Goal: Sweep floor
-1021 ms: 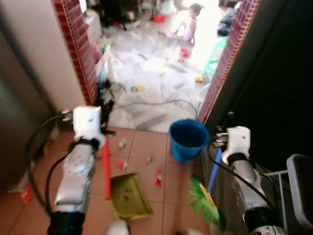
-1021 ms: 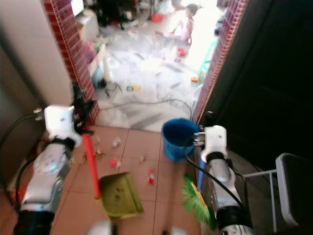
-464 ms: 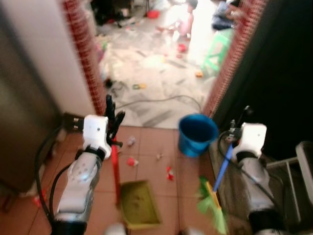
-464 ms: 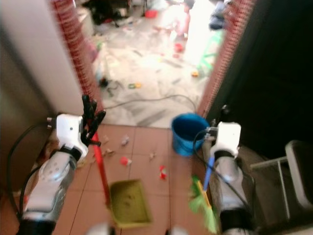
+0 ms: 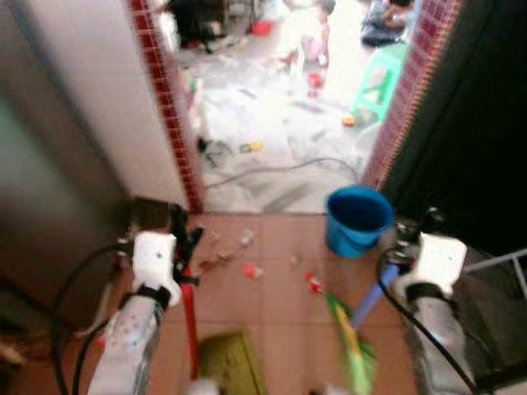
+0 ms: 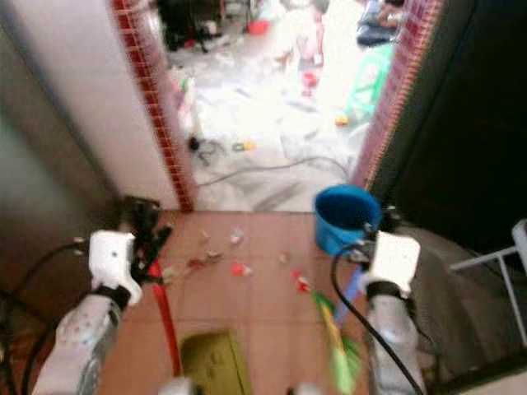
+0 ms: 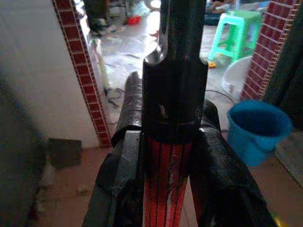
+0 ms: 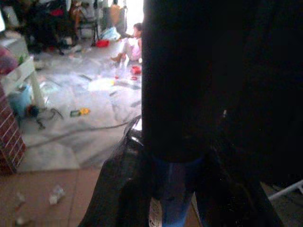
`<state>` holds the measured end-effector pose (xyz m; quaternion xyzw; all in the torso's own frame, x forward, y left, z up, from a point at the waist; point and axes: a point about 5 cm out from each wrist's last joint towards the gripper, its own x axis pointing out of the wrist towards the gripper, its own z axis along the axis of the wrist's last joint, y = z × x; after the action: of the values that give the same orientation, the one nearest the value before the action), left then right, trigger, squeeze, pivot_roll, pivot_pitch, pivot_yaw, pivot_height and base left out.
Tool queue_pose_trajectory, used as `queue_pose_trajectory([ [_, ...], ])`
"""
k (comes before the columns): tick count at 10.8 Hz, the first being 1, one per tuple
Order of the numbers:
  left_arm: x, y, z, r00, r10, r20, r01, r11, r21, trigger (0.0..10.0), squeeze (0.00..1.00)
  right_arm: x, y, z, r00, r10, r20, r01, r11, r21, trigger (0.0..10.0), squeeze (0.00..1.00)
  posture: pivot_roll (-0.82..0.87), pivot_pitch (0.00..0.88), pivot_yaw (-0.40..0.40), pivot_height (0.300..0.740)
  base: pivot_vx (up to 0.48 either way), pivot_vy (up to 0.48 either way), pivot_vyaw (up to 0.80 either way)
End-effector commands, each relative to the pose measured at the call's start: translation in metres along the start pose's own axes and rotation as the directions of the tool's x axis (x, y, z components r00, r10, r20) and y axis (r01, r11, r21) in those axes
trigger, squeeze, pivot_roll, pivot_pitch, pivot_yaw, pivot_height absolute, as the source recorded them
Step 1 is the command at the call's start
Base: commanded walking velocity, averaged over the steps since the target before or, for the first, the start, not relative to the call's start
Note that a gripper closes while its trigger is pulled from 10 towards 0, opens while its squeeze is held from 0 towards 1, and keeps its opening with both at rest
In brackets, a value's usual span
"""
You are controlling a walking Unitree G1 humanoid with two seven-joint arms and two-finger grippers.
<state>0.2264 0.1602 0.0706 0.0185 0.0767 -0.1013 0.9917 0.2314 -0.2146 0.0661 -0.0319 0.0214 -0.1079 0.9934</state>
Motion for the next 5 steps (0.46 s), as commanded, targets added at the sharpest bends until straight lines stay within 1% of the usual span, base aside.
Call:
queue_pose_trajectory([
  [1, -0.001, 0.008, 0.011, 0.999, 0.011, 0.039, -0.011, 1.000, -0.003, 10.0, 0.00, 0.000, 0.006, 0.003, 1.000, 0.023, -0.005, -0.023, 1.000, 0.018, 10.0, 0.00, 0.01, 0.000, 0.014, 0.740, 0.000, 0.480, 0.00],
  [2, 0.000, 0.008, 0.013, 0.999, -0.014, 0.042, 0.013, 1.000, 0.014, 10.0, 0.00, -0.002, 0.006, 0.004, 0.999, 0.045, -0.013, -0.045, 0.999, 0.005, 10.0, 0.00, 0.02, 0.000, 0.005, 0.740, 0.000, 0.480, 0.00],
  [4, 0.004, 0.005, 0.017, 0.998, -0.038, 0.050, 0.037, 0.999, 0.023, 10.0, 0.00, 0.002, 0.011, 0.007, 0.998, 0.065, -0.013, -0.065, 0.998, 0.003, 10.0, 0.00, 0.01, 0.000, 0.006, 0.740, 0.000, 0.480, 0.00],
  [5, 0.006, -0.001, 0.022, 0.996, -0.053, 0.071, 0.049, 0.997, 0.052, 10.0, 0.00, 0.006, 0.015, 0.009, 0.997, 0.069, -0.016, -0.069, 0.998, 0.004, 10.0, 0.00, 0.02, 0.000, 0.006, 0.740, 0.000, 0.000, 0.00],
])
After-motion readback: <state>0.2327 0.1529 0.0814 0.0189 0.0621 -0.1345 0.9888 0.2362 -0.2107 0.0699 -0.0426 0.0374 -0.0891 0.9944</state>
